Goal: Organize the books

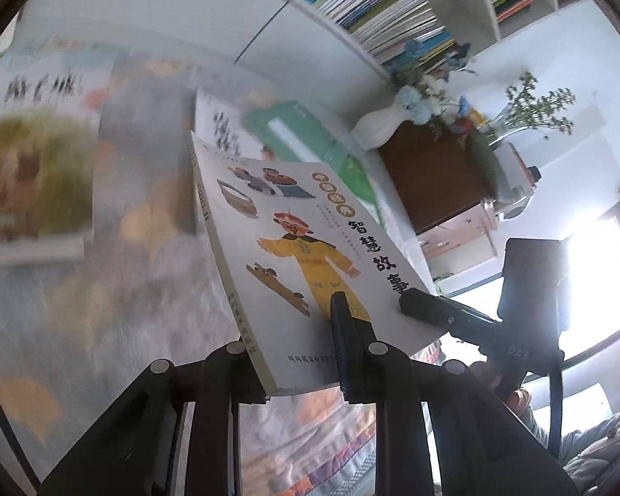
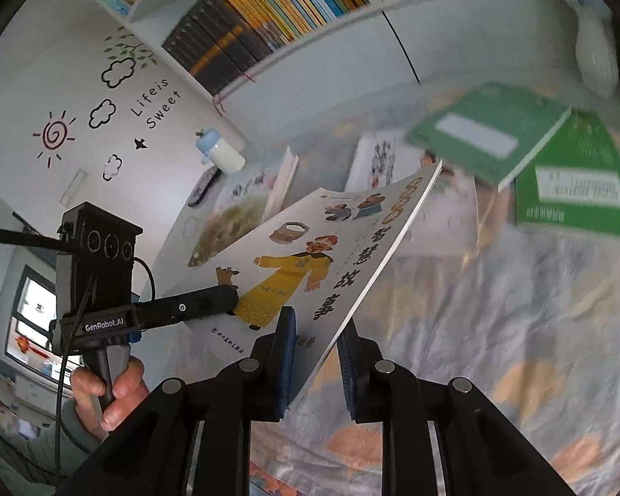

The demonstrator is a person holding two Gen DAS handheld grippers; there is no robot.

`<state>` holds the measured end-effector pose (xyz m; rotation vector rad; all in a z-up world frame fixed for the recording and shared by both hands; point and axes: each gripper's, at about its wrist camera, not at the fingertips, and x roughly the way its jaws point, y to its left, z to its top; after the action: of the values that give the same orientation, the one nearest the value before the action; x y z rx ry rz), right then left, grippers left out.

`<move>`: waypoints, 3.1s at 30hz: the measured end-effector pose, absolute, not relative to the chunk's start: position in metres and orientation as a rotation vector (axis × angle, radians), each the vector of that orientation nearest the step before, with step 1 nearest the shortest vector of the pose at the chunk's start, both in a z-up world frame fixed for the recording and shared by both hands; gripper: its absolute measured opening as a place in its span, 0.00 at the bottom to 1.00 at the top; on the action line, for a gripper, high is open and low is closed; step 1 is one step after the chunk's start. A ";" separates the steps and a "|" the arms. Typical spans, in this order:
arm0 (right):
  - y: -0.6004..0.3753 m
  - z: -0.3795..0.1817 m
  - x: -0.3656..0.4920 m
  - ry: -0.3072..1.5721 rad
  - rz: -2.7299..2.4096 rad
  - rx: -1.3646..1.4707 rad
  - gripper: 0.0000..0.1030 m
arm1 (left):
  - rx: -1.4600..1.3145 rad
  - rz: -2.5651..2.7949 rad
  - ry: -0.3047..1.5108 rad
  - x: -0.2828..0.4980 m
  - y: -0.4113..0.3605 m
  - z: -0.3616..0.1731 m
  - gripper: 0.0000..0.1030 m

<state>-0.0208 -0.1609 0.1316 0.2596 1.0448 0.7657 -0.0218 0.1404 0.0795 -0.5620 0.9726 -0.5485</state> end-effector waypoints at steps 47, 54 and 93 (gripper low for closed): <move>0.083 0.048 0.094 1.307 1.023 0.165 0.21 | -0.640 0.188 0.898 -0.039 0.361 0.039 0.31; -0.008 0.046 0.069 1.316 0.922 0.231 0.25 | -0.476 0.088 0.884 -0.023 0.309 0.079 0.35; -0.231 0.036 0.203 1.142 0.408 0.396 0.32 | -0.102 -0.417 1.168 0.236 -0.013 0.017 0.68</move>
<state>0.2027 -0.2311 0.0364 0.3961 1.1420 0.4085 0.2365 -0.0126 0.0173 -0.1022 1.1684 -0.4170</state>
